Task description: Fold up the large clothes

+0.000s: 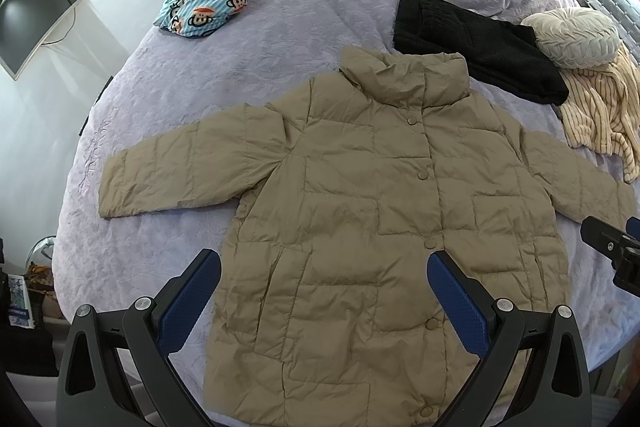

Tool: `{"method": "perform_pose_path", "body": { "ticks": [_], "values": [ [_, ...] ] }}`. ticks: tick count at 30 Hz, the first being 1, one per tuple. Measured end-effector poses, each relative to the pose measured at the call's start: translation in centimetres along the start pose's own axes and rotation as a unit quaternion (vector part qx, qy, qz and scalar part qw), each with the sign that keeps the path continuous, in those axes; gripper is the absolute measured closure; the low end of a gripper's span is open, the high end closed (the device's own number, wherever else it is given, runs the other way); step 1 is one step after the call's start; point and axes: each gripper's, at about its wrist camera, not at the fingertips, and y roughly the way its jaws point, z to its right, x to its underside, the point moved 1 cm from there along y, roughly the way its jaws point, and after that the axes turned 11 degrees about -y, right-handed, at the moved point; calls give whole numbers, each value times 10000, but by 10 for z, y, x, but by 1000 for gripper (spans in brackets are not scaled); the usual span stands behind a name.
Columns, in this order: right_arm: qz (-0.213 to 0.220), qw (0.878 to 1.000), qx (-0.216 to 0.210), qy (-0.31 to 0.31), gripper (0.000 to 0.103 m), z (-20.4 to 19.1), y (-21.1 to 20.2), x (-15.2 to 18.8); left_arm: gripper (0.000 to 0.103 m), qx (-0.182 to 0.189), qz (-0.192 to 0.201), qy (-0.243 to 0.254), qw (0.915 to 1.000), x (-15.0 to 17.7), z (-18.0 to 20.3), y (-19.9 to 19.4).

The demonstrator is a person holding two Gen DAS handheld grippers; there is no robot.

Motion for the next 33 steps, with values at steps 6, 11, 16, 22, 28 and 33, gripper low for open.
{"method": "perform_pose_path", "body": {
  "ticks": [6, 11, 16, 22, 28, 33],
  "values": [
    [24, 10000, 32, -4, 0, -1, 0, 0, 0, 25, -7, -7, 10000, 0, 0, 0],
    [-49, 9990, 434, -133, 0, -2, 2, 4, 0, 32, -19, -64, 10000, 3, -4, -1],
    [-142, 9979, 600, -209, 0, -8, 2, 8, 0, 153, -131, -192, 9996, 5, -20, 6],
    [-93, 9989, 416, -194, 0, -23, 11, 11, 0, 267, -254, -305, 9989, 10, -43, 19],
    [5, 9996, 112, -262, 0, -52, 30, 4, 0, 339, -474, -536, 9969, 15, -76, 47],
    [-32, 9987, -474, -202, 0, -88, 60, -9, 0, 565, -608, -1025, 9913, 15, -127, 83]
  ]
}}
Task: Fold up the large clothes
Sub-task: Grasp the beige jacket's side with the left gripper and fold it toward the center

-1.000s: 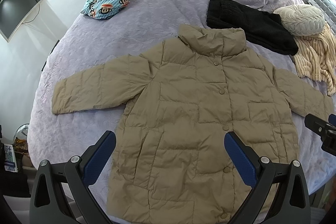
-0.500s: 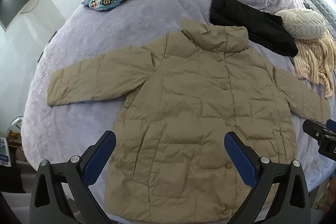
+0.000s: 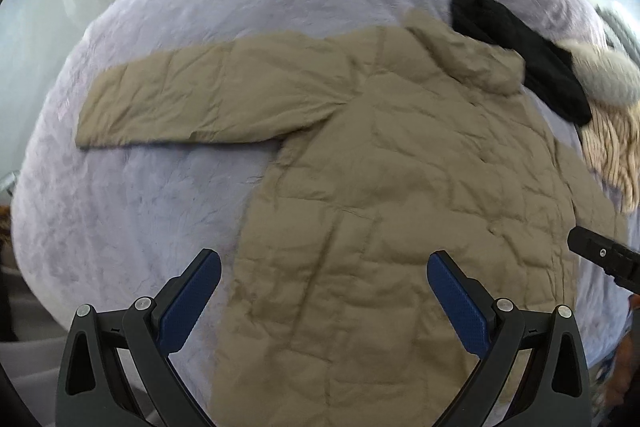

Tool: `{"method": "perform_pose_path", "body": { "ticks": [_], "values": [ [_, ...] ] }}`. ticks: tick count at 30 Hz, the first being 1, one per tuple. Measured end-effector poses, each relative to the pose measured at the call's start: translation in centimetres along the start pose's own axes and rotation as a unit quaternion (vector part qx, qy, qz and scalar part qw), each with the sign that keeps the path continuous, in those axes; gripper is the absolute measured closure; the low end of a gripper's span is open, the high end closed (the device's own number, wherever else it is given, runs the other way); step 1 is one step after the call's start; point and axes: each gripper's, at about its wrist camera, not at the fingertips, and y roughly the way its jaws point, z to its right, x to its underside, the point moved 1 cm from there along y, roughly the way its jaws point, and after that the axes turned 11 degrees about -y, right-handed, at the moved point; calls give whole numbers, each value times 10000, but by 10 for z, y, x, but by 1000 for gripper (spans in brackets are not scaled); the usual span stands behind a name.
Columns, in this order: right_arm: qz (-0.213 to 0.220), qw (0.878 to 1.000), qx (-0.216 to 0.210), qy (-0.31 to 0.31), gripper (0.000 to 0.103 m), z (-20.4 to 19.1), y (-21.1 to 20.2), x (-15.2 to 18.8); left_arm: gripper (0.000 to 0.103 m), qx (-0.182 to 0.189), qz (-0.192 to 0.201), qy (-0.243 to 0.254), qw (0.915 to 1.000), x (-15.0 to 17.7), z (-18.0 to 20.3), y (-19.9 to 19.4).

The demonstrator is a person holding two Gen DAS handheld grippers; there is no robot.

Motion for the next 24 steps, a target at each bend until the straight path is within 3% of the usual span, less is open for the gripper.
{"method": "perform_pose_path", "body": {
  "ticks": [3, 7, 10, 15, 18, 21, 22, 23, 24],
  "values": [
    [301, 9990, -331, 40, 0, -21, 20, -13, 0, 97, 59, -426, 9990, -21, -42, 21],
    [93, 9967, -803, 9, 0, -49, 60, -23, 0, 435, 248, -1224, 9912, -56, -105, 52],
    [-371, 9951, -872, -273, 0, -73, 92, -22, 0, 1011, 373, -2031, 9732, -83, -158, 87],
    [-438, 9921, -1122, -356, 0, -107, 135, -20, 0, 1699, 230, -3016, 9379, -114, -217, 150],
    [-361, 9906, -1259, -397, 0, -129, 156, -24, 0, 1778, 455, -3264, 9273, -135, -234, 162],
    [-109, 9893, -1381, -467, 0, -157, 174, -38, 2, 1680, 827, -3249, 9270, -160, -242, 158],
    [-69, 9886, -1429, -477, 0, -163, 176, -41, 8, 1600, 938, -3247, 9275, -167, -244, 157],
    [14, 9877, -1479, -497, 0, -172, 183, -47, 36, 1506, 1000, -3218, 9294, -176, -243, 157],
    [80, 9866, -1542, -517, 0, -181, 188, -53, 80, 1503, 964, -3161, 9318, -182, -243, 160]
  ]
}}
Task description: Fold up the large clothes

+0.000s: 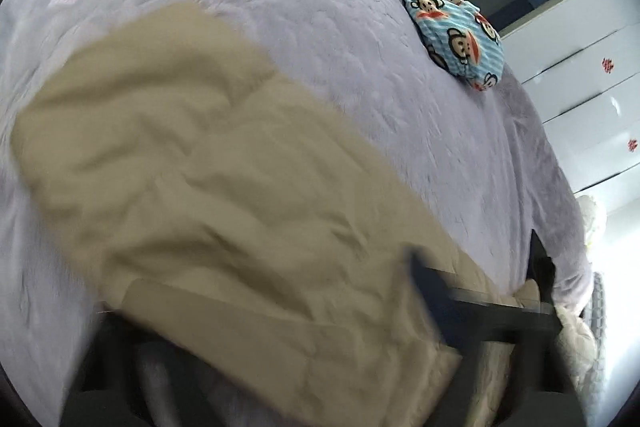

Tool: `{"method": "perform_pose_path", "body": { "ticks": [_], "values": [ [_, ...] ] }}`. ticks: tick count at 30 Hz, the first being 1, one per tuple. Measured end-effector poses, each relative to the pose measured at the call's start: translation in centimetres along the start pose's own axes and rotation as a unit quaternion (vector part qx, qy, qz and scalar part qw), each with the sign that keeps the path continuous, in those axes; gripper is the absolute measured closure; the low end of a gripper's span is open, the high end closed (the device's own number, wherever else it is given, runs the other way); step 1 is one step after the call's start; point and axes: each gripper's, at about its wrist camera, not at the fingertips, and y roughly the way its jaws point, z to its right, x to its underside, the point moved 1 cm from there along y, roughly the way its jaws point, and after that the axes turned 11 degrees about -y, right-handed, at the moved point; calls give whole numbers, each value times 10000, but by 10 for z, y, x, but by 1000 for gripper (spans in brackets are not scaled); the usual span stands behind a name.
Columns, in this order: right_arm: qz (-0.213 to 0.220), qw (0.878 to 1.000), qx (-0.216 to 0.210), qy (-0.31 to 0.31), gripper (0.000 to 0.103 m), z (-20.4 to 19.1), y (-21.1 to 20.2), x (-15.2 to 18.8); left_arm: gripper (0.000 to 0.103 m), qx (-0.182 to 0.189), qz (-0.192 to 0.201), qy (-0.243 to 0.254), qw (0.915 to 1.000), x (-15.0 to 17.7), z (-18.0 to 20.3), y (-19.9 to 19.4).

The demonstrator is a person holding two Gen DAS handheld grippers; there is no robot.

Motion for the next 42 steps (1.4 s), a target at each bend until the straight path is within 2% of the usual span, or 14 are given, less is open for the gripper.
{"method": "perform_pose_path", "body": {
  "ticks": [1, 5, 7, 9, 13, 18, 23, 27, 32, 35, 37, 38, 39, 42],
  "values": [
    [60, 10000, -60, -19, 0, -6, 6, -5, 96, 74, -170, 72, 9998, -4, 3, 7],
    [494, 9983, -298, 22, 12, -31, 40, -36, 97, 45, 140, 615, 9980, -5, 27, -15],
    [681, 9962, -510, 180, 71, -43, 57, -47, 97, 164, 294, 952, 9949, 0, 46, -37],
    [670, 9946, -738, 305, 86, -52, 81, -58, 97, 339, 375, 1216, 9913, 5, 67, -56],
    [441, 9892, -1283, 550, 87, -55, 107, -63, 97, 784, 458, 1883, 9779, 28, 114, -96],
    [15, 9847, -1536, 821, 88, -63, 159, -62, 97, 1318, 77, 2854, 9493, 94, 183, -110],
    [-35, 9693, -2160, 1172, 87, -19, 106, -46, 97, 1672, -387, 3490, 9213, 178, 254, -93],
    [230, 9737, -1775, 1413, 87, 48, 44, -18, 97, 1343, -766, 4056, 9009, 259, 290, -52],
    [300, 9833, -695, 1655, 87, 135, -8, 26, 96, 118, -739, 5104, 8567, 362, 288, 30],
    [204, 9823, -295, 1841, 87, 172, -16, 43, 95, -369, -650, 5360, 8409, 394, 272, 57],
    [149, 9813, -186, 1908, 87, 185, -15, 49, 66, -356, -696, 5336, 8421, 398, 262, 60],
    [140, 9809, -176, 1930, 87, 191, -20, 53, 27, -305, -727, 5317, 8432, 400, 262, 57],
    [134, 9807, -181, 1940, 87, 193, -16, 54, 9, -239, -686, 5316, 8439, 400, 262, 52],
    [105, 9812, -226, 1914, 87, 205, -21, 61, 9, -190, -517, 5442, 8372, 399, 263, 36]
  ]
}}
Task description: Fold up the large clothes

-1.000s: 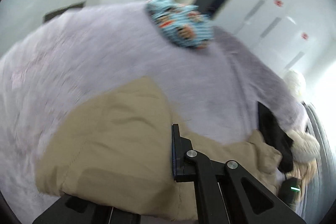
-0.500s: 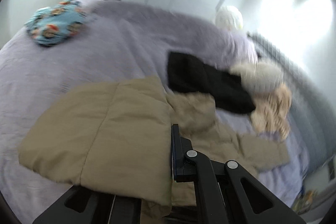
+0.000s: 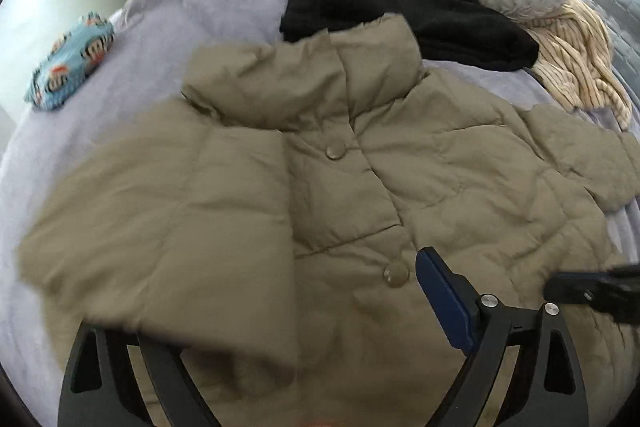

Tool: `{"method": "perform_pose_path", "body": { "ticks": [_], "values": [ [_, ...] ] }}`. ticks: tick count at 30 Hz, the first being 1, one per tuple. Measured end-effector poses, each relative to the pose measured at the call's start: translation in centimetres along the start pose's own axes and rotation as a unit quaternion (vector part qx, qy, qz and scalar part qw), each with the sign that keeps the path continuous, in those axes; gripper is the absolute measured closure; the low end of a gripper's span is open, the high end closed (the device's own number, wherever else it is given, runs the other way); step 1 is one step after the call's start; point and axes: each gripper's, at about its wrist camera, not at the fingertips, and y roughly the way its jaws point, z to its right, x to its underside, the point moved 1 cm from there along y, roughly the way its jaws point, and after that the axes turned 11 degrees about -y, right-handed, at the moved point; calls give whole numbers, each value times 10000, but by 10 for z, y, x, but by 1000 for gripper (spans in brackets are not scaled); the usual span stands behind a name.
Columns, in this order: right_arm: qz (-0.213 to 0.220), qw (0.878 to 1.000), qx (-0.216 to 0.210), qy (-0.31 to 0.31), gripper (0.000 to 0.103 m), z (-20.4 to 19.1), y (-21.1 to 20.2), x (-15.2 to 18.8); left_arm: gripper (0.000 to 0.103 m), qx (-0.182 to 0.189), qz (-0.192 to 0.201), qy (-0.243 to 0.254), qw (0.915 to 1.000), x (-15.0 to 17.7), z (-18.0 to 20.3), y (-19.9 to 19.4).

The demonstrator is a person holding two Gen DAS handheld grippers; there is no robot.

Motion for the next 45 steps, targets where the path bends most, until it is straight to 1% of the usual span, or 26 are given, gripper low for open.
{"method": "perform_pose_path", "body": {
  "ticks": [1, 2, 3, 4, 6, 9, 12, 13, 17, 19, 20, 21, 23, 26, 27, 28, 29, 30, 31, 33, 34, 35, 36, 38, 41, 45],
  "values": [
    [-15, 10000, 55, -52, 87, -5, 5, -4, 9, -54, 90, -23, 9999, 1, -5, -10],
    [2, 9999, 84, -122, 86, 12, -10, 8, 9, -65, 247, -133, 9996, 2, -16, -27],
    [11, 9997, 135, -219, 77, 6, -12, 5, 9, -69, 333, -238, 9991, 4, -27, -40],
    [51, 9992, 166, -374, 51, -2, -16, 4, 9, -128, 392, -349, 9985, 5, -39, -50],
    [272, 9959, 192, -842, 17, -28, -27, 0, 9, -525, 568, -802, 9938, 10, -79, -71],
    [538, 9829, 107, -1758, 17, -73, -38, -1, 9, -810, 345, -1706, 9814, 20, -145, -75],
    [608, 9556, 326, -2866, 17, -143, -20, -5, 9, -902, -104, -2473, 9647, 39, -195, -55],
    [594, 9474, 462, -3111, 17, -156, -14, -3, 9, -979, -194, -2582, 9609, 46, -204, -47],
    [687, 8951, 1395, -4178, 18, -215, 30, -5, 9, -1108, -267, -2576, 9595, 63, -211, -28],
    [1004, 8883, 1670, -4158, 20, -222, 33, -16, 9, -1103, -282, -2578, 9595, 66, -213, -25],
    [1179, 8948, 1734, -3943, 20, -216, 28, -24, 9, -1083, -315, -2557, 9602, 66, -213, -24],
    [1361, 9079, 1700, -3582, 20, -204, 18, -32, 9, -1046, -357, -2532, 9611, 65, -215, -26],
    [1626, 9482, 1215, -2443, 20, -160, -6, -47, 9, -783, -316, -2528, 9638, 52, -217, -38],
    [1592, 9817, 604, -856, 28, -86, -24, -57, 9, -288, -69, -2742, 9612, 26, -238, -54],
    [1491, 9863, 425, -560, 45, -68, -24, -57, 9, -94, -58, -2884, 9574, 14, -250, -51],
    [1307, 9910, 208, -197, 70, -46, -20, -54, 9, 58, -104, -2990, 9542, 5, -259, -46],
    [1156, 9933, 27, 58, 82, -34, -16, -54, 9, 242, -251, -3107, 9499, -5, -268, -31],
    [976, 9943, -190, 378, 89, -20, -11, -53, 21, 296, -385, -3190, 9465, -12, -274, -17],
    [922, 9933, -353, 594, 91, -13, -8, -50, 33, 317, -532, -3278, 9427, -17, -278, -5],
    [890, 9911, -529, 839, 92, 1, -4, -44, 82, 808, -913, -3578, 9258, -25, -280, 22],
    [883, 9913, -513, 829, 93, 2, -5, -41, 83, 895, -896, -3613, 9238, -27, -277, 22],
    [887, 9917, -466, 808, 93, 2, -5, -37, 83, 752, -767, -3435, 9330, -32, -269, 17],
    [859, 9923, -404, 791, 93, 2, -6, -33, 83, 496, -595, -3054, 9491, -38, -258, 10],
    [763, 9927, -353, 865, 93, 5, 0, -23, 83, -101, -382, -2237, 9739, -37, -236, 7],
    [603, 9914, -429, 1078, 94, 16, 25, -15, 83, -820, -379, -1527, 9841, -33, -231, 25],
    [714, 9939, -198, 811, 94, 4, 42, -25, 83, -1199, -231, -1370, 9830, -33, -231, 25]
  ]
}}
